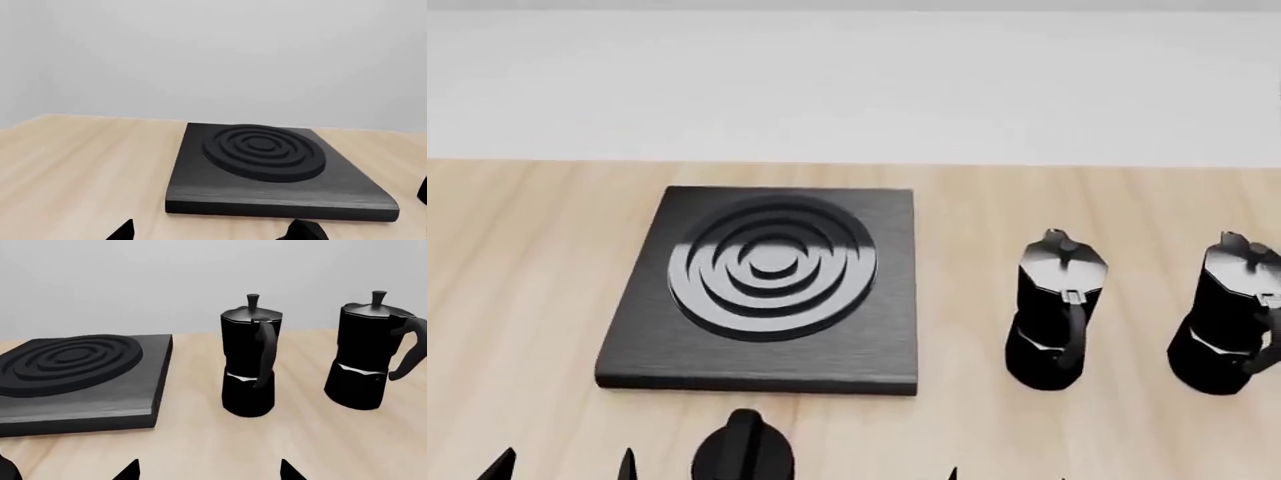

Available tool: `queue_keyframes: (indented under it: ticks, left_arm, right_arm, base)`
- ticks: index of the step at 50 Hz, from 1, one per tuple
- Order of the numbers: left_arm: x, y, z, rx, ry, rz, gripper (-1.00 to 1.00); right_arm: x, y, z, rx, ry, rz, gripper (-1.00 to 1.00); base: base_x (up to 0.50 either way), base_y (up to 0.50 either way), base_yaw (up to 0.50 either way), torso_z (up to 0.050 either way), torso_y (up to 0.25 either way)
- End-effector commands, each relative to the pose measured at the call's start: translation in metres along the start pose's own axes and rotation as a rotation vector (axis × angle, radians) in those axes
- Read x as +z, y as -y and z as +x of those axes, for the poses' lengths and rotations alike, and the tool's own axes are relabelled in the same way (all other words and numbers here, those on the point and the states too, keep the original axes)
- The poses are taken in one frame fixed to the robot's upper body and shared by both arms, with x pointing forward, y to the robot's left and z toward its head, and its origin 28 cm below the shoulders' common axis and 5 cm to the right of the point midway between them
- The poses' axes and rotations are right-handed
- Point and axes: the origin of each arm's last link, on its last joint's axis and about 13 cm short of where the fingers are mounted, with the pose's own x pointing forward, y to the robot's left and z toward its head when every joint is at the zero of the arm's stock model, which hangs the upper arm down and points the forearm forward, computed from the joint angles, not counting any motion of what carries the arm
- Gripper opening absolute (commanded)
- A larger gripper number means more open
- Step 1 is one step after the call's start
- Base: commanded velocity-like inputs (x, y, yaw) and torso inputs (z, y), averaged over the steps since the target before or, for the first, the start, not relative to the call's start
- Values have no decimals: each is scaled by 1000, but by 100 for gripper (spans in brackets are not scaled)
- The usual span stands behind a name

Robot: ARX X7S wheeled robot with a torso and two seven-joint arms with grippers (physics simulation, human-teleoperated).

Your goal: Put the right moka pot on the stove.

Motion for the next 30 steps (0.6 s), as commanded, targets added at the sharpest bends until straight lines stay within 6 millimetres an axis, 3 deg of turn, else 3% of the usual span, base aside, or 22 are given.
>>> queue_keyframes:
  ticks: [1, 30]
  left_arm:
    - [0, 0, 0, 0, -1, 0, 100]
    - [-1, 0, 0, 0, -1, -1, 100]
  right_arm:
    - [-1, 0, 0, 2, -5, 2, 100]
    - [-1, 0, -1, 34, 3, -12, 100]
  base:
    - [117, -125, 0, 0, 0]
    - [139, -74, 0, 0, 0]
